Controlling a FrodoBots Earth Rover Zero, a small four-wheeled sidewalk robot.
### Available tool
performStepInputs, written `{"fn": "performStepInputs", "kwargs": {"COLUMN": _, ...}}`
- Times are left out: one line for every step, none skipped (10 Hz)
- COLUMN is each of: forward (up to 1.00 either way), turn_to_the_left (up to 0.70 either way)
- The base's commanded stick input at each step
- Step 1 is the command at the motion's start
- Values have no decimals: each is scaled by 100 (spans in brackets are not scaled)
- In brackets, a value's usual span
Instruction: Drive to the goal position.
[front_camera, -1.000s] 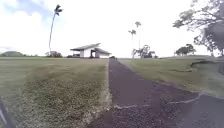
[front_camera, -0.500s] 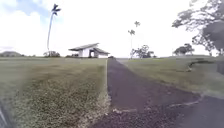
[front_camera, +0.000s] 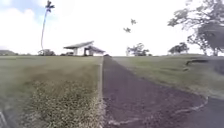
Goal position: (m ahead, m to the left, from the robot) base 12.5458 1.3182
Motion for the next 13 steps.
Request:
{"fn": "performStepInputs", "kwargs": {"forward": 70, "turn_to_the_left": 0}}
{"fn": "performStepInputs", "kwargs": {"forward": 70, "turn_to_the_left": 0}}
{"fn": "performStepInputs", "kwargs": {"forward": 70, "turn_to_the_left": 0}}
{"fn": "performStepInputs", "kwargs": {"forward": 70, "turn_to_the_left": 0}}
{"fn": "performStepInputs", "kwargs": {"forward": 70, "turn_to_the_left": 0}}
{"fn": "performStepInputs", "kwargs": {"forward": 70, "turn_to_the_left": 0}}
{"fn": "performStepInputs", "kwargs": {"forward": 70, "turn_to_the_left": 0}}
{"fn": "performStepInputs", "kwargs": {"forward": 70, "turn_to_the_left": 0}}
{"fn": "performStepInputs", "kwargs": {"forward": 70, "turn_to_the_left": 0}}
{"fn": "performStepInputs", "kwargs": {"forward": 70, "turn_to_the_left": 0}}
{"fn": "performStepInputs", "kwargs": {"forward": 84, "turn_to_the_left": 0}}
{"fn": "performStepInputs", "kwargs": {"forward": 85, "turn_to_the_left": 0}}
{"fn": "performStepInputs", "kwargs": {"forward": 85, "turn_to_the_left": 0}}
